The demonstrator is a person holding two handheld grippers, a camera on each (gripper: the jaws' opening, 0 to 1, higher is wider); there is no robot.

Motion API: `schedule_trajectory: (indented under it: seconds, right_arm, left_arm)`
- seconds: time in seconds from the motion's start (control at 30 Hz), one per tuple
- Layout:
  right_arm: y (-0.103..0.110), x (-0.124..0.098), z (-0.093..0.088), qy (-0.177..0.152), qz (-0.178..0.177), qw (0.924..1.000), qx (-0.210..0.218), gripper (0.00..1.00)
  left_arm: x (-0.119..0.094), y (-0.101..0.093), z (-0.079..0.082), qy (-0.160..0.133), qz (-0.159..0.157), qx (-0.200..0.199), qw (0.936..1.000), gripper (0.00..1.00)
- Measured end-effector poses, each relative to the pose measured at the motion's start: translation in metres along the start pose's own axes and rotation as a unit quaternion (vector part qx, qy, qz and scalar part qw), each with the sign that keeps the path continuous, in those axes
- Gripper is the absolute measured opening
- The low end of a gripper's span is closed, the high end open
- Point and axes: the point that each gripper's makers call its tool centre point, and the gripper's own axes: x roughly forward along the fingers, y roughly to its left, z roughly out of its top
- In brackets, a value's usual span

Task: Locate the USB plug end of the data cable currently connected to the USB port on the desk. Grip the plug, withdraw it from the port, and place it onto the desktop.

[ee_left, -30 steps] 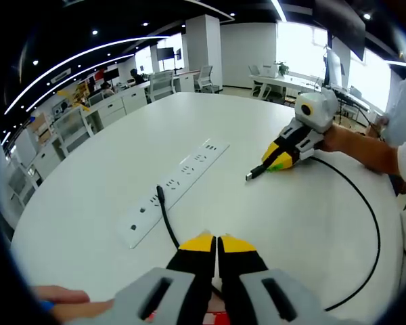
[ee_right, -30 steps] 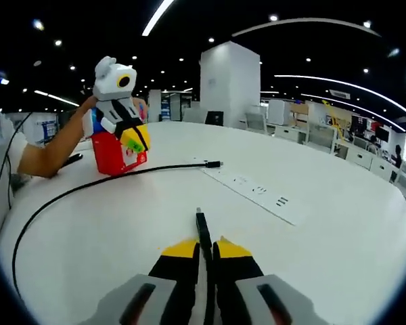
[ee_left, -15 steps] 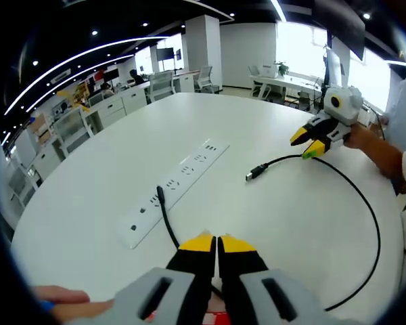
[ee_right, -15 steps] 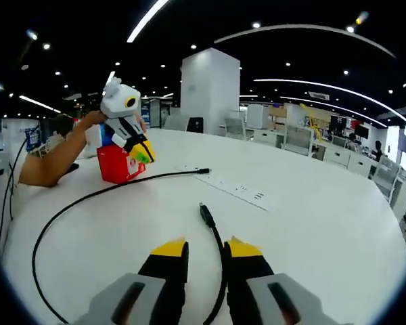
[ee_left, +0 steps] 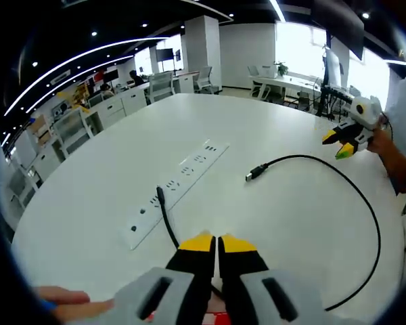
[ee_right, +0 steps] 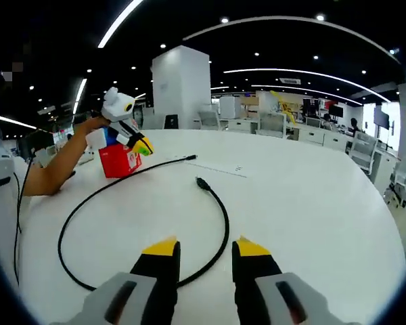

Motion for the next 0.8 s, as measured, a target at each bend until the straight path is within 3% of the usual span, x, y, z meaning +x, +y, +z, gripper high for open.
schedule_trajectory:
  seconds: [0.53,0.8]
  right_arm:
    - [0.014,-0.055,-0.015,-0.003,-0.037,0.9993,0.009,0.35]
    - [0.023,-0.071,-0.019,-0.002,-0.046,0.9989,0.011,0.37]
  left_arm:
    - [0.001,-0.001,0.0,0.002,0.0,-0.001,1.0,0.03]
    - [0.0,-0.001,0.0,0.001,0.001,-0.001,1.0,0.03]
